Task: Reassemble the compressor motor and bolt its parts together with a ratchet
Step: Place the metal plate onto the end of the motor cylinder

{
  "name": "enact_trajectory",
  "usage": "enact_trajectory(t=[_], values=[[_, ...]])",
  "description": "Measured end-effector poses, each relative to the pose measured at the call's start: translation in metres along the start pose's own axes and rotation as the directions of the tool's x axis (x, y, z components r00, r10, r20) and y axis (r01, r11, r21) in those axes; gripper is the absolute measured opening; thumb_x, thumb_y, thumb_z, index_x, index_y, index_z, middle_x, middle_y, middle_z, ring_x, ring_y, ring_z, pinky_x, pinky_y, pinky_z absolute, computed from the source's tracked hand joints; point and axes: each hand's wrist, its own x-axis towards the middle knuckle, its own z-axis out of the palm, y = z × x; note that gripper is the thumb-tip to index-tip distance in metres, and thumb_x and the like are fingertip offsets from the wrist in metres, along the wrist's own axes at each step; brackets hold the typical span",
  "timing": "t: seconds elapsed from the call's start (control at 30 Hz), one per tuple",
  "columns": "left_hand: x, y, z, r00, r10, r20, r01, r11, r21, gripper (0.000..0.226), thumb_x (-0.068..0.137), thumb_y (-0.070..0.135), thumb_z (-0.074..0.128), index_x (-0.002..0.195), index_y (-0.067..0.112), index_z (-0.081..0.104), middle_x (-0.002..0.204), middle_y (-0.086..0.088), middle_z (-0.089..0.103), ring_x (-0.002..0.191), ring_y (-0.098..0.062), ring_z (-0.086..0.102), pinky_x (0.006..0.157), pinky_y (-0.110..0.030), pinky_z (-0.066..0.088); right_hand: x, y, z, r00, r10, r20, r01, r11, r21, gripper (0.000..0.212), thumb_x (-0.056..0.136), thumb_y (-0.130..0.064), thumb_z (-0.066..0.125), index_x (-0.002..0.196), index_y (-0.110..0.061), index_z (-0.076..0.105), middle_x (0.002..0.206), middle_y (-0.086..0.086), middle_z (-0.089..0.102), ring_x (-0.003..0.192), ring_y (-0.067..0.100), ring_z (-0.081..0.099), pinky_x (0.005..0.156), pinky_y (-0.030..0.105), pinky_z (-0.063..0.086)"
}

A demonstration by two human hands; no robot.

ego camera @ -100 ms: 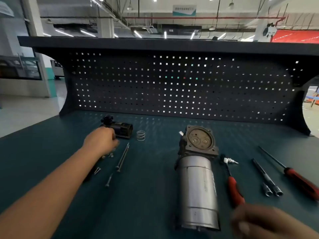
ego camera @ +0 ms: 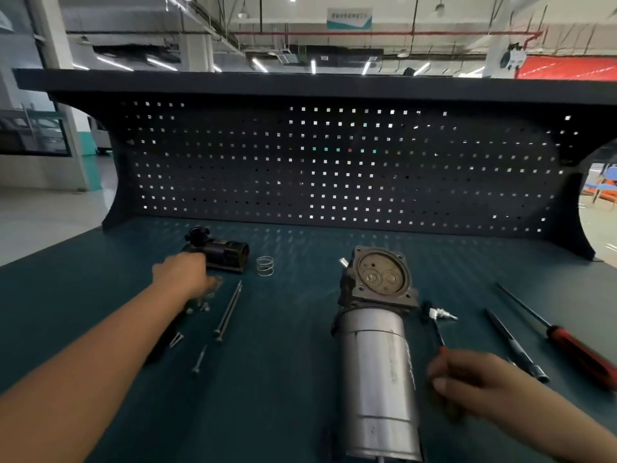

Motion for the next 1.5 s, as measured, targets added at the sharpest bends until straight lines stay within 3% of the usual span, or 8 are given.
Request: enact_trajectory(t=[0.33,0.77,0.83,0.9,1.0,1.2,1.37,1.5], values=[[0.061,-0.003,0.041,0.95,-0.082,0.3,0.115,0.989,-0.092,0.071,0.084,0.055,0.059,0.133,0.005,0.047,0.135,-0.011,0.049,0.117,-0.026,0.051,0.094,-0.031,0.044,-0.01,0.063,-0.021,0.926,-0.151,-0.347,0.025,0.939,-0.342,0.019,0.076,-0.002,0.074,0.08,-0.02,0.069,0.072,-0.015,0.06,0.074,-0.003,0.055,0.07,0.005,0.037],[0.011,0.027,-0.019,0.995,0.068,-0.069,-0.085,0.953,-0.29,0.048,0.076,0.055,0.065,0.1,0.015,0.057,0.086,-0.001,0.058,0.078,-0.02,0.056,0.065,-0.03,0.045,-0.001,0.066,-0.011,0.885,-0.197,-0.421,0.07,0.952,-0.298,0.021,0.085,-0.004,0.064,0.095,-0.023,0.066,0.084,-0.017,0.06,0.083,-0.004,0.055,0.071,0.002,0.035],[-0.019,0.04,-0.038,0.987,0.123,-0.101,-0.159,0.737,-0.657,0.039,0.078,0.05,0.067,0.096,0.016,0.058,0.089,0.0,0.061,0.081,-0.021,0.058,0.073,-0.034,0.048,-0.001,0.063,-0.007,0.861,-0.18,-0.476,0.105,0.978,-0.18,0.035,0.086,-0.001,0.062,0.099,-0.033,0.059,0.092,-0.016,0.063,0.09,-0.007,0.056,0.072,0.002,0.037],[-0.059,0.053,-0.056,0.974,0.228,-0.012,-0.08,0.291,-0.953,0.035,0.077,0.045,0.07,0.098,0.018,0.062,0.094,-0.007,0.068,0.081,-0.023,0.066,0.078,-0.04,0.055,-0.003,0.058,-0.004,0.824,-0.155,-0.546,0.164,0.986,-0.032,0.043,0.087,-0.003,0.063,0.105,-0.04,0.054,0.102,-0.014,0.065,0.098,-0.005,0.057,0.076,0.004,0.041],[-0.109,0.068,-0.076,0.823,0.568,0.01,0.096,-0.122,-0.988,0.051,0.074,0.047,0.071,0.114,0.017,0.062,0.11,-0.02,0.067,0.087,-0.025,0.069,0.07,-0.032,0.056,-0.011,0.043,-0.007,0.777,-0.227,-0.587,0.358,0.926,0.116,0.054,0.084,-0.039,0.068,0.13,-0.046,0.042,0.129,-0.022,0.056,0.122,-0.003,0.049,0.093,0.013,0.042],[-0.162,0.103,-0.094,0.576,0.818,-0.001,0.309,-0.219,-0.925,0.053,0.068,0.045,0.063,0.11,0.014,0.07,0.118,-0.025,0.063,0.093,-0.033,0.065,0.078,-0.036,0.056,-0.013,-0.002,-0.012,0.742,-0.459,-0.489,0.515,0.857,-0.023,0.11,0.061,-0.075,0.067,0.145,-0.053,-0.001,0.154,-0.03,0.013,0.142,-0.005,0.013,0.111,0.029,0.024],[-0.173,0.119,-0.091,0.518,0.85,-0.093,0.347,-0.309,-0.885,0.055,0.077,0.044,0.057,0.123,0.013,0.061,0.118,-0.019,0.062,0.09,-0.03,0.066,0.074,-0.036,0.054,-0.003,-0.023,-0.019,0.689,-0.453,-0.565,0.54,0.842,-0.016,0.089,0.06,-0.06,0.071,0.134,-0.052,0.022,0.14,-0.036,0.033,0.131,-0.014,0.029,0.1,0.001,0.024],[-0.17,0.128,-0.09,0.521,0.841,-0.143,0.364,-0.371,-0.854,0.054,0.088,0.041,0.048,0.131,0.009,0.051,0.113,-0.019,0.062,0.081,-0.029,0.067,0.072,-0.036,0.054,0.008,-0.029,-0.03,0.62,-0.45,-0.643,0.574,0.818,-0.019,0.073,0.063,-0.053,0.072,0.127,-0.042,0.038,0.128,-0.024,0.048,0.12,-0.007,0.044,0.096,0.006,0.033]])
